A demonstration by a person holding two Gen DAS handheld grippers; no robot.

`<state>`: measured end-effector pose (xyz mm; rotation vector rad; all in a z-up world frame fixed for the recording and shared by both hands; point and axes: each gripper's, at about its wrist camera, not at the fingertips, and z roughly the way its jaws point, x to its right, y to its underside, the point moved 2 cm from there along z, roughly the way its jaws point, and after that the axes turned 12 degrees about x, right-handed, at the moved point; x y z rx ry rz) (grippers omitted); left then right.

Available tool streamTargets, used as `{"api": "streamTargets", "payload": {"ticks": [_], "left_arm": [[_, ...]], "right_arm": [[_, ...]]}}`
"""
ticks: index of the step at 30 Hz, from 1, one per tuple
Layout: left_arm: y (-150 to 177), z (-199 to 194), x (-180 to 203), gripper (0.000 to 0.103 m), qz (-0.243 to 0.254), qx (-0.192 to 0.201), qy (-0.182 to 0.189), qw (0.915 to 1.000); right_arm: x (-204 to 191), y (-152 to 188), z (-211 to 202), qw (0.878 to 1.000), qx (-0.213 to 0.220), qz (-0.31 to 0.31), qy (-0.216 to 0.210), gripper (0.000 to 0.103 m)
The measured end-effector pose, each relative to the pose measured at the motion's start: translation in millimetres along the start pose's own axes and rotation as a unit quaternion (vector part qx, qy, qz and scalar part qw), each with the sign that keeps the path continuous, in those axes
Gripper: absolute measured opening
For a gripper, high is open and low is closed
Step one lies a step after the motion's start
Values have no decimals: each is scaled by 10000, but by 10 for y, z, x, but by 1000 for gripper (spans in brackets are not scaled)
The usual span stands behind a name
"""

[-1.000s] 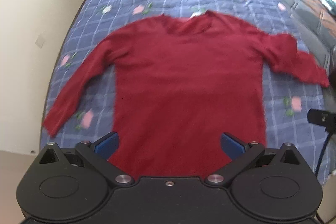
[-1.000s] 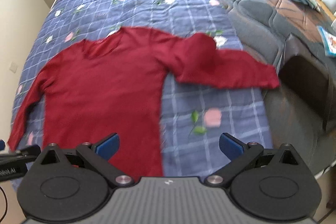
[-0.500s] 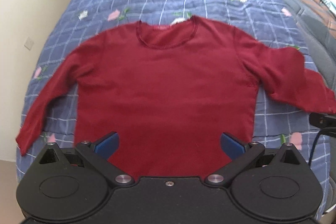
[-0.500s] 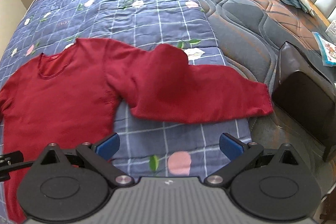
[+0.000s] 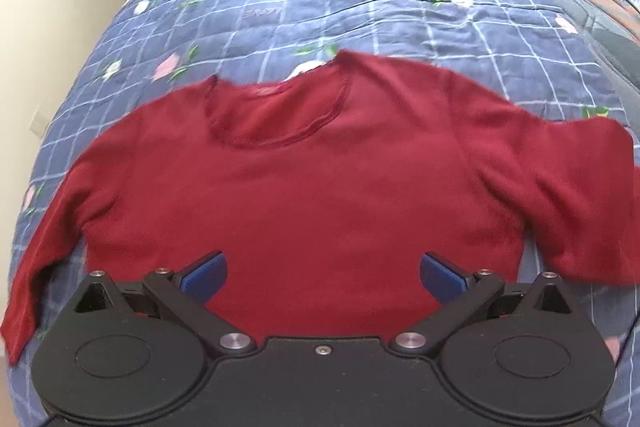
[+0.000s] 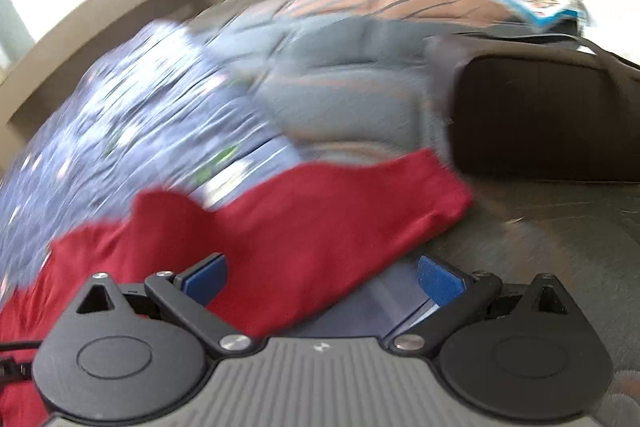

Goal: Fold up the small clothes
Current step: 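Grasp the sleeve cuff with the right tool and lift it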

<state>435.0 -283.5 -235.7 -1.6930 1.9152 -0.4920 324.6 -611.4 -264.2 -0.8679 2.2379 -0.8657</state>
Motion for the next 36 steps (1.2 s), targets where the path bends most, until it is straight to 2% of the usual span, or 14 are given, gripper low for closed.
{"api": "streamTargets", "payload": {"ticks": [2, 4, 10, 13, 15, 17, 18, 20, 22, 26, 31, 34, 36], "left_arm": [[-3, 155, 75, 102, -18, -44, 119, 9999], [31, 316, 141, 102, -68, -255, 159, 9995], [200, 478, 171, 102, -175, -516, 68, 9985], [243, 476, 162, 102, -228, -502, 91, 9984], [240, 465, 170, 102, -220, -462, 116, 9986], [222, 466, 162, 102, -213, -419, 155, 9988], [217, 458, 159, 102, -214, -408, 147, 9988], [196, 457, 146, 102, -239, -385, 118, 9989], [180, 453, 127, 102, -255, -374, 80, 9989], [146, 422, 51, 102, -257, -339, 21, 9991], [124, 350, -100, 102, -304, -258, 12, 9992], [126, 333, -192, 102, -300, -230, 38, 9993], [140, 341, -258, 102, -266, -244, 70, 9993]], "right_arm": [[196, -49, 106, 9995, 133, 258, 131, 103], [380, -80, 239, 9980, 192, 551, 251, 103], [861, -95, 521, 9887, 446, 1156, 839, 102], [944, -82, 622, 9880, 432, 1141, 944, 89], [929, -45, 665, 9890, 337, 1154, 862, 82], [874, -8, 684, 9904, 298, 1057, 839, 61], [847, 6, 688, 9913, 287, 966, 844, 55], [817, 20, 691, 9920, 248, 909, 842, 21], [784, -5, 677, 9920, 217, 896, 858, 7], [646, -180, 420, 9929, 559, 789, 694, 7], [516, -531, -62, 9872, 1379, 500, 629, 7], [511, -630, -201, 9843, 1520, 454, 769, 7], [493, -654, -243, 9855, 1445, 574, 682, 7]]}}
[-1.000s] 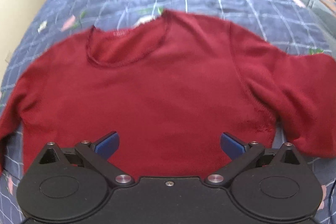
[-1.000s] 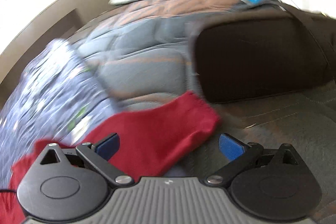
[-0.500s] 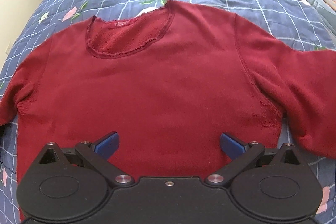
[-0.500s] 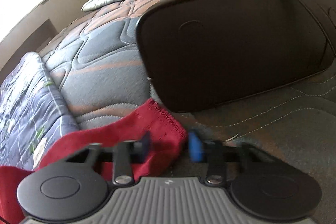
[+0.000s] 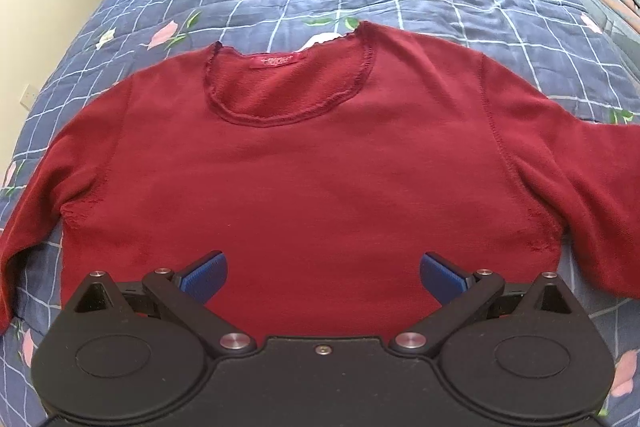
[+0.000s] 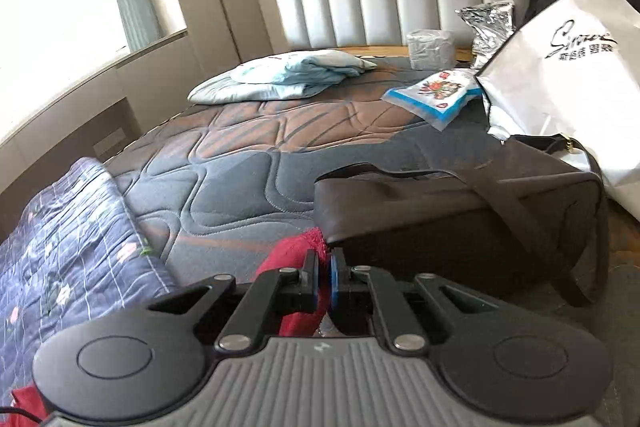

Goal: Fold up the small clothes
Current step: 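Grasp the sleeve cuff with the right tool and lift it, then lay the held sleeve across the shirt body and open the right tool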

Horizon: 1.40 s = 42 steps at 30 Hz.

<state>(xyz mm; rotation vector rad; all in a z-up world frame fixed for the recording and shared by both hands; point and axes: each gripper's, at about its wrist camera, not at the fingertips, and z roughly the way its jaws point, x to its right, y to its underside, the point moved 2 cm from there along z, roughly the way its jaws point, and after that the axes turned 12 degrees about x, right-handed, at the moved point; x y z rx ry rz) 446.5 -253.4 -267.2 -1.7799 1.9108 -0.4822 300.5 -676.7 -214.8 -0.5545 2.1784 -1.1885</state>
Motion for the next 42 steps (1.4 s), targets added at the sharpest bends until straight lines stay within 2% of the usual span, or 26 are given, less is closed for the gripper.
{"api": "streamTargets", "payload": {"ticks": [2, 5, 10, 14, 17, 20, 26, 32, 35, 37, 39, 40, 41, 42], "left_arm": [[10, 7, -76, 102, 6, -21, 36, 10000], [-2, -32, -236, 102, -35, 55, 170, 9998], [-84, -168, -636, 102, -171, 232, 282, 9992], [-183, -314, -1095, 102, -341, 447, 288, 9980], [-238, -389, -1466, 102, -463, 568, 180, 9971], [-269, -433, -1835, 102, -614, 636, 40, 9961], [-209, -462, -2491, 102, -988, 680, -287, 9924], [-26, -377, -2912, 102, -1168, 533, -523, 9903], [68, -327, -3015, 102, -1240, 442, -618, 9894], [124, -311, -3060, 102, -1280, 397, -660, 9888], [171, -296, -3074, 102, -1300, 372, -686, 9884], [188, -282, -3075, 102, -1301, 361, -697, 9884], [195, -273, -3067, 102, -1298, 349, -700, 9884], [200, -266, -3051, 102, -1293, 333, -697, 9886]], "right_arm": [[-75, -42, -104, 9999, 24, -106, -68, 7], [-378, -240, -256, 9984, 283, -328, -373, 7], [-1113, -543, -766, 9883, 711, -335, -1307, 7], [-1897, -633, -1215, 9648, 946, -508, -2399, 7], [-2522, -500, -1486, 9392, 843, -785, -3235, 7], [-3139, -145, -1651, 9088, 492, -1178, -3973, 7], [-3980, 926, -1859, 8548, -428, -2046, -4750, 7], [-4299, 2092, -1941, 8145, -1127, -2868, -4916, 7], [-4339, 2535, -2065, 7979, -1313, -3268, -4891, 7], [-4309, 2719, -2087, 7911, -1480, -3419, -4851, 8], [-4293, 2804, -2138, 7871, -1585, -3484, -4837, 14], [-4262, 2824, -2157, 7860, -1639, -3457, -4857, 20], [-4226, 2819, -2173, 7860, -1670, -3425, -4869, 37], [-4189, 2800, -2177, 7870, -1671, -3409, -4863, 49]]}}
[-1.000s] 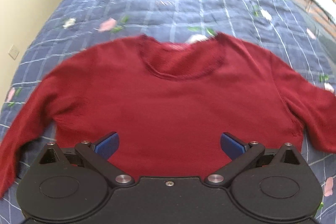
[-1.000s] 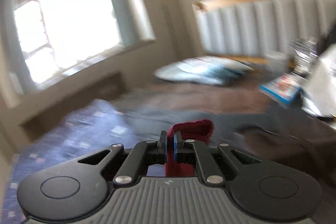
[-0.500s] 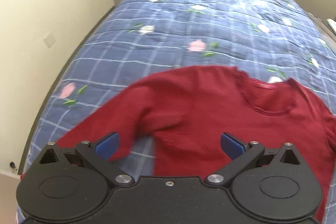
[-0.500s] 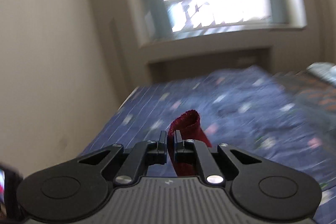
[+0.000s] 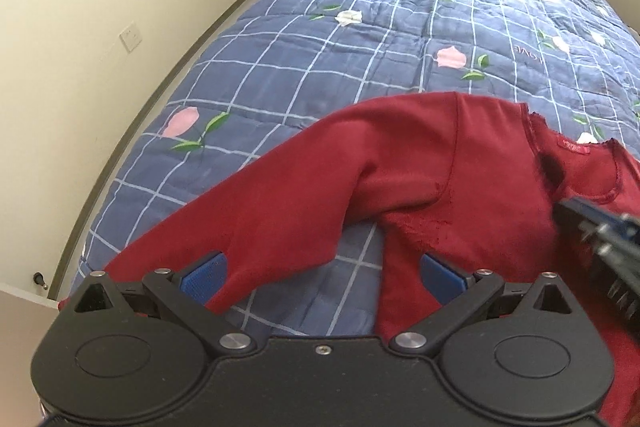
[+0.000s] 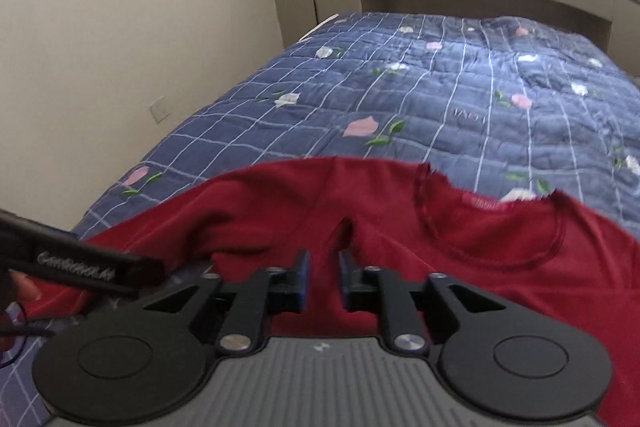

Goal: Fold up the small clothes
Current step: 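Lay the held sleeve across the shirt body and open the right tool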

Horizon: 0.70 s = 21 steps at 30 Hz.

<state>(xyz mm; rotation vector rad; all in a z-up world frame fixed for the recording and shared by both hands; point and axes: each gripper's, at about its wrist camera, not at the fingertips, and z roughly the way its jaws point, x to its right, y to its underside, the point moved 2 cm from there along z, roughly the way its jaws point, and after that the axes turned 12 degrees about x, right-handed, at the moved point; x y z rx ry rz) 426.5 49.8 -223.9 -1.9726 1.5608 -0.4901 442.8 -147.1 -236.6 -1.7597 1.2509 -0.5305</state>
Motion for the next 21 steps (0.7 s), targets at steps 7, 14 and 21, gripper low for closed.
{"api": "streamTargets", "payload": {"ticks": [7, 14, 21], "left_arm": [[0, 51, 262, 102, 89, 35, 176, 9998], [83, 229, 756, 102, 313, -33, 544, 9980], [198, 461, 1211, 102, 623, -322, 350, 9969]], "right_arm": [[433, 145, -591, 9988, -36, -24, 479, 89], [1372, 546, -1227, 9798, -541, 98, 1922, 100], [1888, 908, -1488, 9440, -1018, -1020, 2967, 88]]}}
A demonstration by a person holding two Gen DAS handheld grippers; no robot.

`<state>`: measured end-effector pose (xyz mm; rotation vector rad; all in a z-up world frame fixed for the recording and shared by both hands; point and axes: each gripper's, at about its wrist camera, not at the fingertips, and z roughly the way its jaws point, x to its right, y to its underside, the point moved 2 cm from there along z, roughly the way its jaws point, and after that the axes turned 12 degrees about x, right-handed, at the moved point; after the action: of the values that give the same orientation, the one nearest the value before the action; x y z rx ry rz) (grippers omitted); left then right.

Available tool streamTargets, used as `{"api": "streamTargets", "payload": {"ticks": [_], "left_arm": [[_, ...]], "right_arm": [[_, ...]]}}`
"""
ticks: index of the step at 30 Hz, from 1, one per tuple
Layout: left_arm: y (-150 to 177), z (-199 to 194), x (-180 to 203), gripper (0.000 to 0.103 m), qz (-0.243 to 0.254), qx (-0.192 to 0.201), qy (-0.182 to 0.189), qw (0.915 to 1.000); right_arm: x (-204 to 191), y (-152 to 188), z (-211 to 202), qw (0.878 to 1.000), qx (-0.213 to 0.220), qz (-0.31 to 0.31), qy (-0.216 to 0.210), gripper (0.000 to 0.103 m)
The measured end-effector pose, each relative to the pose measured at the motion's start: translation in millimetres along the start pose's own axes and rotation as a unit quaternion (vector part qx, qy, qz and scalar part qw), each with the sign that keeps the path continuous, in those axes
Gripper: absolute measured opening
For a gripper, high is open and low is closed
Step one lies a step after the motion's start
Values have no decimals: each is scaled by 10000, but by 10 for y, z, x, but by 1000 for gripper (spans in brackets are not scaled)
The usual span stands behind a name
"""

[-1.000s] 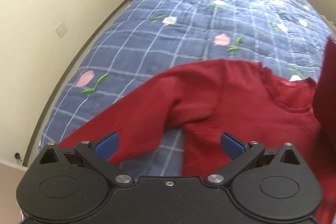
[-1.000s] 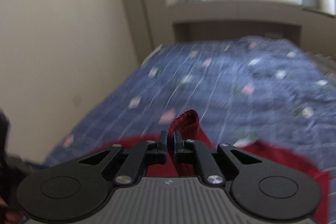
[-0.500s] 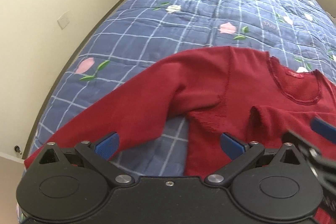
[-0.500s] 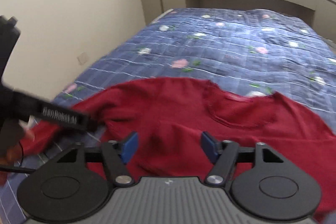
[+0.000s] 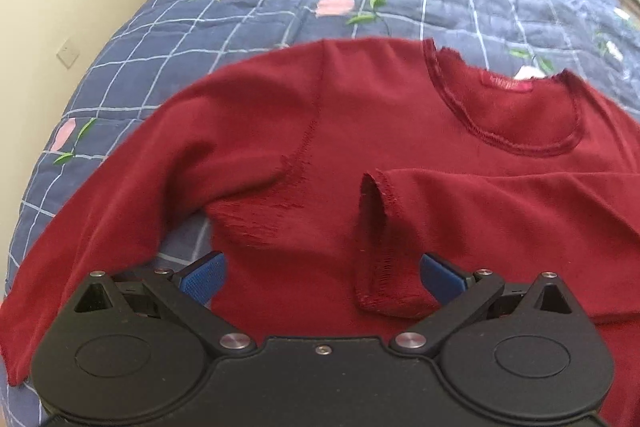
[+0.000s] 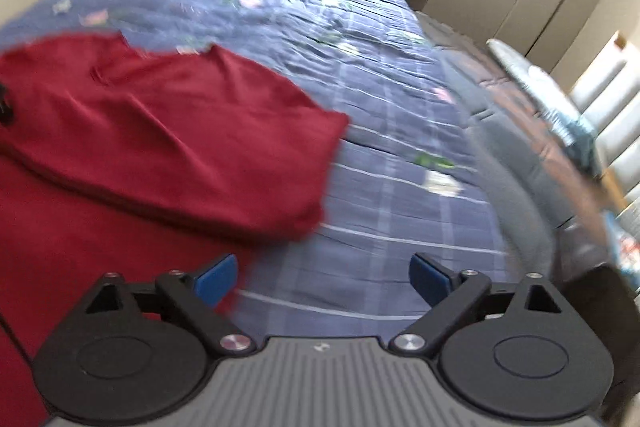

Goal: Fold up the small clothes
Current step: 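Lay the held sleeve across the shirt body and open the right tool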

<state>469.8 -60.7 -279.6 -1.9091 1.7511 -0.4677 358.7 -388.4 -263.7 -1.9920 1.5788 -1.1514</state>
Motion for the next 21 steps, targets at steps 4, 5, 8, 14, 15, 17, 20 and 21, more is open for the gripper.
{"api": "streamTargets", "payload": {"ticks": [4, 5, 8, 14, 15, 17, 20, 21], "left_arm": [[44, 84, 116, 102, -6, -151, -150, 9998], [55, 99, 128, 102, 2, -169, -172, 9997], [87, 119, 170, 102, 77, -203, -269, 9994], [108, 119, 197, 102, 38, -228, -390, 9990], [114, 118, 198, 102, 23, -230, -408, 9989], [119, 126, 199, 102, -20, -236, -438, 9988], [128, 116, 194, 102, -68, -234, -458, 9987], [133, 112, 196, 102, -77, -238, -458, 9986]], "right_arm": [[-34, 86, 162, 9982, 69, -545, -253, 66], [-61, 99, 210, 9969, 75, -697, -355, 59], [-143, 102, 262, 9911, 293, -1158, -585, 54], [-248, 60, 324, 9773, 705, -1832, -802, 37], [-277, 67, 337, 9736, 730, -1979, -871, 32], [-323, 82, 349, 9701, 695, -2128, -933, 20], [-249, 42, 354, 9799, 576, -1656, -954, 10], [-182, 6, 351, 9866, 512, -1241, -932, 10]]}}
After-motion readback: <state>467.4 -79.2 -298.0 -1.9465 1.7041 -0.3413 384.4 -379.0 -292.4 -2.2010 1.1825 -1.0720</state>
